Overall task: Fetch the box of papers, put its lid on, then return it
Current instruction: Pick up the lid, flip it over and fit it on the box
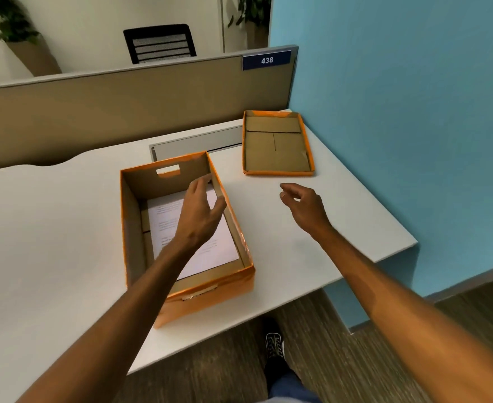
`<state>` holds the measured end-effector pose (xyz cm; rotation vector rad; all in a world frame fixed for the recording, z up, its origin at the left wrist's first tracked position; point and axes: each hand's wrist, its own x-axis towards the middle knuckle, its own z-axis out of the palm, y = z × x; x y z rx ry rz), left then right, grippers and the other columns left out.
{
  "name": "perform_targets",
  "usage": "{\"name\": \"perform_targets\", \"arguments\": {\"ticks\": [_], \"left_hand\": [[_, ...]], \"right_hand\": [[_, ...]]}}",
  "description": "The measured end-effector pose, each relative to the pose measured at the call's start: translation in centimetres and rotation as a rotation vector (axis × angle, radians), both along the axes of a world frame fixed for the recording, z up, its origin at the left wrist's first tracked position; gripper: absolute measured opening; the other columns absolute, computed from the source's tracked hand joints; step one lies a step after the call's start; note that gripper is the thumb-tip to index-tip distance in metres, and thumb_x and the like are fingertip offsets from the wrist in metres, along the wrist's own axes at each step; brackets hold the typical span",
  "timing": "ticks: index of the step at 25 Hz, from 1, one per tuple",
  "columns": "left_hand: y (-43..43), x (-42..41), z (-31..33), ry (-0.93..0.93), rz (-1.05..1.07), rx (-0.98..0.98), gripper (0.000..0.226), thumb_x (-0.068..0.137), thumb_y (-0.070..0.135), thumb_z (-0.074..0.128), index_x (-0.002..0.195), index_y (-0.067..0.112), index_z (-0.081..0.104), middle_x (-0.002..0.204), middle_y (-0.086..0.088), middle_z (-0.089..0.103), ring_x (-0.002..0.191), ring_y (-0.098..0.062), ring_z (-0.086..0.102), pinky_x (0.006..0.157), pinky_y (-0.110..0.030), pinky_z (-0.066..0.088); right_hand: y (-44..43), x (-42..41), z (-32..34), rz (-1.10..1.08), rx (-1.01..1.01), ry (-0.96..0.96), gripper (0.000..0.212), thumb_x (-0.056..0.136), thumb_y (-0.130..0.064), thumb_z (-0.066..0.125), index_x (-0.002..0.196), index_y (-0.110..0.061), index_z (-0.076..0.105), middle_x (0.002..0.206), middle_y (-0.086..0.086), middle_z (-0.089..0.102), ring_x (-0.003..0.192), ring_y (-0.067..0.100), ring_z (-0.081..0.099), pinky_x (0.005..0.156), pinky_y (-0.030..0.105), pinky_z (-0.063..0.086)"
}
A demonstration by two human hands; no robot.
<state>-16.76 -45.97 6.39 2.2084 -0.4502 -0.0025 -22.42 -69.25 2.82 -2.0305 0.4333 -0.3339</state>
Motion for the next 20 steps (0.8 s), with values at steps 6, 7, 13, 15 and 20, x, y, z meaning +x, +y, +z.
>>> {"name": "perform_targets", "arguments": {"ticks": [6, 7, 13, 15, 20], "left_hand": [[-8.0, 6.8, -1.0, 0.05, -0.008, 0.024, 0.058, 0.095, 0.024, 0.058, 0.148, 0.011, 0.037, 0.156, -0.011, 0.037, 0.139, -0.028, 0.041, 0.112, -0.05, 0.039], [-9.3, 7.9, -1.3, 0.068, -0.004, 0.031, 0.059, 0.095, 0.024, 0.057, 0.149, 0.011, 0.037, 0.155, -0.011, 0.037, 0.138, -0.029, 0.042, 0.111, -0.05, 0.04], [-15.8, 14.3, -3.9, 0.168, 0.031, 0.08, 0.061, 0.094, 0.026, 0.059, 0.148, 0.009, 0.037, 0.152, -0.014, 0.04, 0.135, -0.03, 0.044, 0.109, -0.049, 0.042], [-17.4, 16.3, -5.3, 0.238, 0.049, 0.11, 0.063, 0.093, 0.026, 0.06, 0.148, 0.009, 0.035, 0.152, -0.016, 0.04, 0.135, -0.031, 0.044, 0.108, -0.044, 0.043], [-19.8, 20.2, -8.4, 0.432, 0.139, 0.152, 0.067, 0.09, 0.028, 0.063, 0.148, 0.009, 0.034, 0.147, -0.017, 0.045, 0.128, -0.033, 0.049, 0.092, -0.036, 0.042]], "right_hand": [[-7.1, 5.9, -1.1, -0.022, 0.004, 0.023, 0.033, 0.093, -0.021, 0.062, 0.124, -0.011, 0.065, 0.123, 0.004, 0.067, 0.109, 0.014, 0.061, 0.091, 0.018, 0.041], [-8.3, 6.9, -1.3, -0.019, 0.015, 0.031, 0.032, 0.093, -0.021, 0.062, 0.123, -0.011, 0.065, 0.122, 0.004, 0.067, 0.108, 0.013, 0.061, 0.091, 0.019, 0.042], [-15.0, 12.9, -4.0, -0.045, 0.105, 0.106, 0.034, 0.092, -0.019, 0.061, 0.125, -0.013, 0.064, 0.123, 0.004, 0.067, 0.112, 0.016, 0.061, 0.096, 0.025, 0.046], [-16.9, 14.4, -5.4, -0.089, 0.116, 0.137, 0.034, 0.091, -0.017, 0.061, 0.125, -0.013, 0.064, 0.124, 0.004, 0.067, 0.113, 0.017, 0.061, 0.094, 0.023, 0.045], [-20.4, 17.1, -8.2, -0.23, 0.106, 0.216, 0.039, 0.089, -0.014, 0.057, 0.128, -0.017, 0.062, 0.126, 0.005, 0.066, 0.115, 0.02, 0.061, 0.088, 0.021, 0.043]]}}
